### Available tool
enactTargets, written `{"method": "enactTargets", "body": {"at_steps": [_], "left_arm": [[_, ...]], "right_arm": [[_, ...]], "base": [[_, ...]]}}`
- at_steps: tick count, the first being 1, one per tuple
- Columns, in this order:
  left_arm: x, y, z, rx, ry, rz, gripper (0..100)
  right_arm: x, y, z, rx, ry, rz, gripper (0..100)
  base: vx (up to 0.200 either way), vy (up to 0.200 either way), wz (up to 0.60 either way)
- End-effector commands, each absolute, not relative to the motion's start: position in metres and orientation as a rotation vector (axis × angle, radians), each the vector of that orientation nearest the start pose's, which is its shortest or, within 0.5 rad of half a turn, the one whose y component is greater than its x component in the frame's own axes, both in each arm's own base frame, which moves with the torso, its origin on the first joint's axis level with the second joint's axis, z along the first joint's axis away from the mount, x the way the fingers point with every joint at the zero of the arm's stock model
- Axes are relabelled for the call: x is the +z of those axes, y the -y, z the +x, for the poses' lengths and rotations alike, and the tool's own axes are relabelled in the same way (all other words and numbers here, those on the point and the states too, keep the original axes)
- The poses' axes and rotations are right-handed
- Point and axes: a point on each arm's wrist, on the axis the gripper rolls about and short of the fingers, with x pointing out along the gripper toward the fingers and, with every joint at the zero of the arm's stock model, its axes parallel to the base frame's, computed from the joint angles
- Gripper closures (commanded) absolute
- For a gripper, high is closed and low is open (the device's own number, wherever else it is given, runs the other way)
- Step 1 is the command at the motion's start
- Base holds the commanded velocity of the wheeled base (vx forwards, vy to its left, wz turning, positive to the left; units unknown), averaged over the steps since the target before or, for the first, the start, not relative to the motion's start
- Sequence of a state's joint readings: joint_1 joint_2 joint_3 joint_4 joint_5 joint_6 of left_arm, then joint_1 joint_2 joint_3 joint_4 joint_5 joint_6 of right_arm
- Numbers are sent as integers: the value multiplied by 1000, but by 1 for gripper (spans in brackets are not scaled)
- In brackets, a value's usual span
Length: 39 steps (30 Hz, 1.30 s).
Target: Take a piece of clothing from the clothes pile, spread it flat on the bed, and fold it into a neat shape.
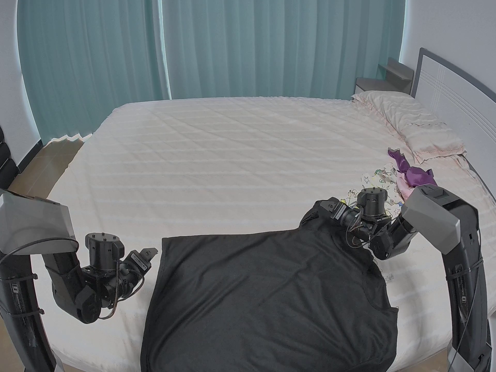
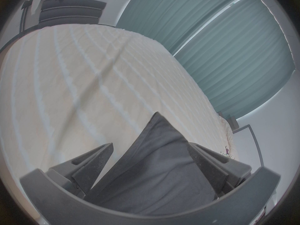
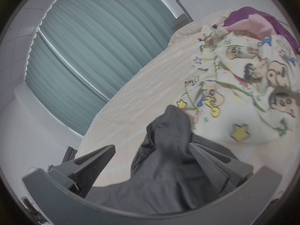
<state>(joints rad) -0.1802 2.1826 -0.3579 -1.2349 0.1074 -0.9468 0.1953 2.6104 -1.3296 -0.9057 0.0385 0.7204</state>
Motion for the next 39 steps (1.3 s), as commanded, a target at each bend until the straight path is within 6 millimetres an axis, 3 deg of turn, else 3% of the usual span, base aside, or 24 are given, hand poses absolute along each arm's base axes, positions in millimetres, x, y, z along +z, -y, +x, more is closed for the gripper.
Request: {"method": "enactTargets", "body": {"at_steps": [1, 3, 8, 13, 22, 37, 38, 39], "left_arm": [[26, 50, 328, 143, -453, -763, 0], [24, 55, 363, 132, -480, -761, 0], [18, 61, 392, 67, -584, -748, 0], [-9, 64, 422, 34, -650, -615, 0], [-29, 65, 429, 33, -683, -554, 0], [-42, 66, 435, 40, -683, -466, 0], [-42, 67, 436, 41, -680, -466, 100], [-41, 67, 437, 41, -680, -466, 100]], "right_arm": [[5, -75, 416, 131, -387, 690, 0], [-3, -72, 397, 129, -387, 687, 0], [-11, -65, 382, 113, -399, 680, 0], [-16, -59, 370, 117, -418, 628, 0], [-20, -62, 363, 152, -458, 613, 0], [-18, -61, 368, 166, -441, 615, 0], [-18, -61, 369, 167, -439, 615, 0], [-18, -61, 369, 169, -438, 616, 0]], "base": [[0, 0, 0], [0, 0, 0], [0, 0, 0], [0, 0, 0], [0, 0, 0], [0, 0, 0], [0, 0, 0], [0, 0, 0]]}}
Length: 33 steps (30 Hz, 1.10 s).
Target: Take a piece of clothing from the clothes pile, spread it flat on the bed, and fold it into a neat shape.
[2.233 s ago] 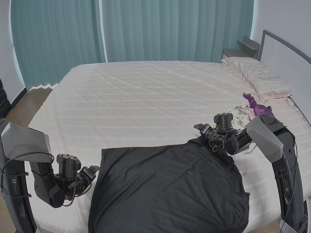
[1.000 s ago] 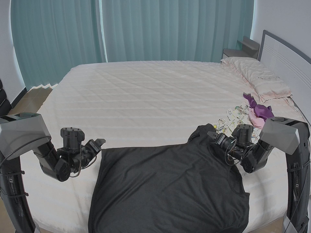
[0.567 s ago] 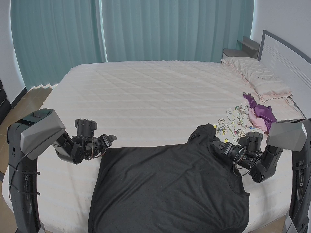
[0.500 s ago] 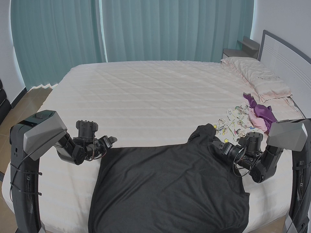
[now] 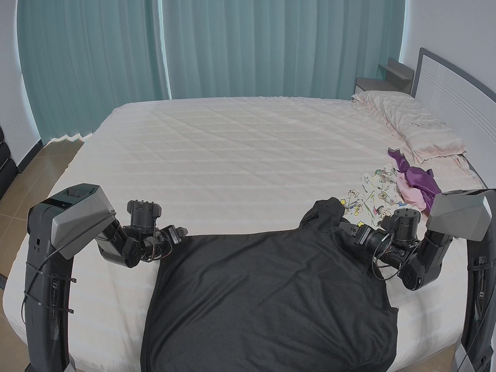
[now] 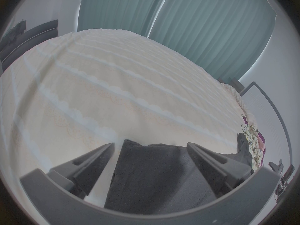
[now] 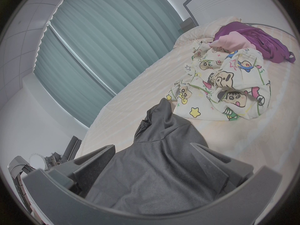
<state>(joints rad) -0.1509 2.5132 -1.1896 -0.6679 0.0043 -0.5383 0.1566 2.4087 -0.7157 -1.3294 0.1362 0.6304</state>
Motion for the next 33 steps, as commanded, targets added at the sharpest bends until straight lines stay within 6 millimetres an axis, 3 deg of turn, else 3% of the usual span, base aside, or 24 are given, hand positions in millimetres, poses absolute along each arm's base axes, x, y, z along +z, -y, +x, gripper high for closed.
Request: {"method": "enactTargets", "body": {"at_steps": [1, 9, 15, 25, 33], "left_arm": [[-41, 67, 437, 41, -678, -465, 100], [-31, 48, 447, 132, -607, -464, 100], [-20, 32, 450, 170, -566, -475, 100], [-23, 35, 449, 167, -578, -470, 100], [-23, 35, 448, 169, -581, -472, 100]], "right_arm": [[-18, -61, 369, 166, -441, 614, 0], [-26, -39, 374, 162, -470, 577, 0], [-32, -26, 398, 141, -508, 585, 0], [-46, -42, 452, 174, -572, 585, 0], [-57, -48, 469, 178, -634, 563, 0]], "base": [[0, 0, 0], [0, 0, 0], [0, 0, 0], [0, 0, 0], [0, 0, 0]]}}
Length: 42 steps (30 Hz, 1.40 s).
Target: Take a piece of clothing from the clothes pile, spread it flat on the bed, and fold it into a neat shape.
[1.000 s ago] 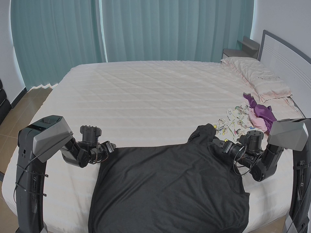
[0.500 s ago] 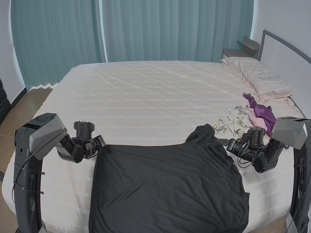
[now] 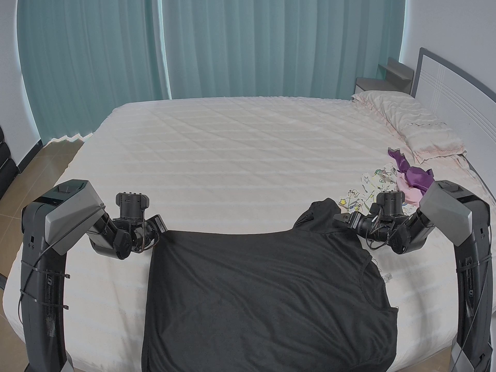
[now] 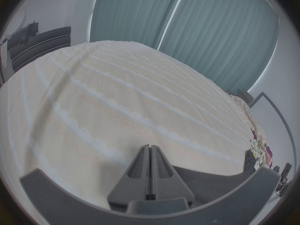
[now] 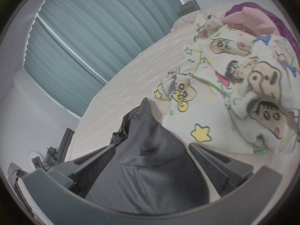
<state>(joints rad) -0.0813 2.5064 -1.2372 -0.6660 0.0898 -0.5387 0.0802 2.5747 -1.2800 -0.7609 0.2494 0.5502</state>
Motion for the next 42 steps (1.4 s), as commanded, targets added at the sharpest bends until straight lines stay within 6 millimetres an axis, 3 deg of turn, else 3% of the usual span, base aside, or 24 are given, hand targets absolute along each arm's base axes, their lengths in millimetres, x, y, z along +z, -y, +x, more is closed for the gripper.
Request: {"method": "enactTargets", "body": {"at_steps": [1, 2, 3, 10, 14, 19, 27, 28, 29, 30, 36, 39, 42], "left_arm": [[-23, 35, 448, 169, -581, -473, 100], [-23, 35, 448, 169, -581, -473, 100], [-23, 35, 448, 169, -581, -473, 100], [-22, 34, 449, 171, -577, -472, 100], [-18, 32, 453, 182, -551, -472, 100], [-14, 32, 460, 206, -517, -469, 100], [-28, 32, 461, 212, -542, -463, 100], [-30, 32, 461, 213, -545, -463, 100], [-32, 32, 462, 214, -546, -462, 100], [-33, 32, 463, 214, -546, -462, 0], [-33, 32, 463, 217, -545, -465, 0], [-19, 31, 460, 221, -521, -476, 0], [15, 24, 445, 223, -488, -503, 0]], "right_arm": [[-60, -48, 470, 177, -642, 557, 0], [-63, -48, 471, 176, -653, 550, 0], [-63, -49, 473, 176, -656, 547, 100], [-51, -39, 479, 157, -618, 550, 100], [-35, -22, 479, 132, -579, 565, 100], [-41, -19, 475, 125, -582, 563, 100], [-57, -23, 474, 127, -608, 556, 100], [-59, -23, 474, 126, -611, 556, 0], [-59, -24, 474, 127, -610, 557, 0], [-59, -24, 474, 127, -610, 557, 0], [-47, -20, 475, 118, -586, 564, 0], [-36, -17, 469, 90, -574, 562, 0], [-12, -10, 455, 83, -548, 568, 0]], "base": [[0, 0, 0], [0, 0, 0], [0, 0, 0], [0, 0, 0], [0, 0, 0], [0, 0, 0], [0, 0, 0], [0, 0, 0], [0, 0, 0], [0, 0, 0], [0, 0, 0], [0, 0, 0], [0, 0, 0]]}}
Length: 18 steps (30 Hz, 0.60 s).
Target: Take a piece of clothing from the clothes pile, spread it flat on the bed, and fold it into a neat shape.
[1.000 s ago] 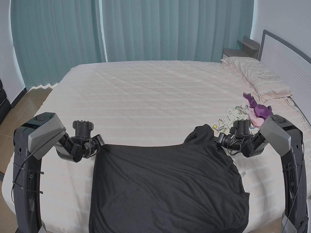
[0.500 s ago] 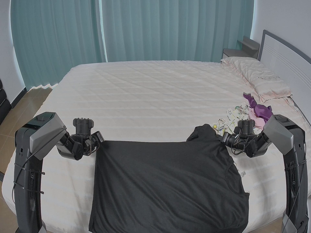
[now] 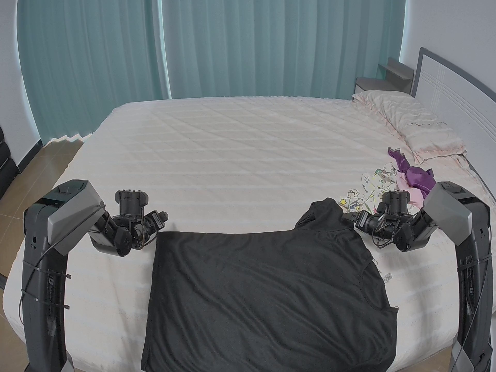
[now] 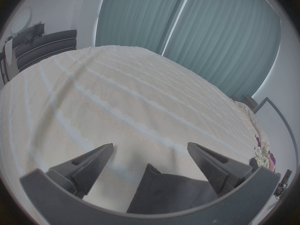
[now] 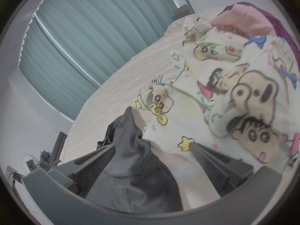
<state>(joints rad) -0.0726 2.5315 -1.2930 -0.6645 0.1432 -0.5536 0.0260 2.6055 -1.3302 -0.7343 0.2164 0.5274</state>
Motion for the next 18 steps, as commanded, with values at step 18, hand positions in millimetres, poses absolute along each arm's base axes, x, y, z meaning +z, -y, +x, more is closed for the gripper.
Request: {"method": "enactTargets", "body": {"at_steps": [18], "left_arm": [[36, 52, 266, 85, -675, -732, 0]], "right_arm": [[10, -9, 311, -73, -549, 724, 0]], "base": [[-78, 0, 0]]}}
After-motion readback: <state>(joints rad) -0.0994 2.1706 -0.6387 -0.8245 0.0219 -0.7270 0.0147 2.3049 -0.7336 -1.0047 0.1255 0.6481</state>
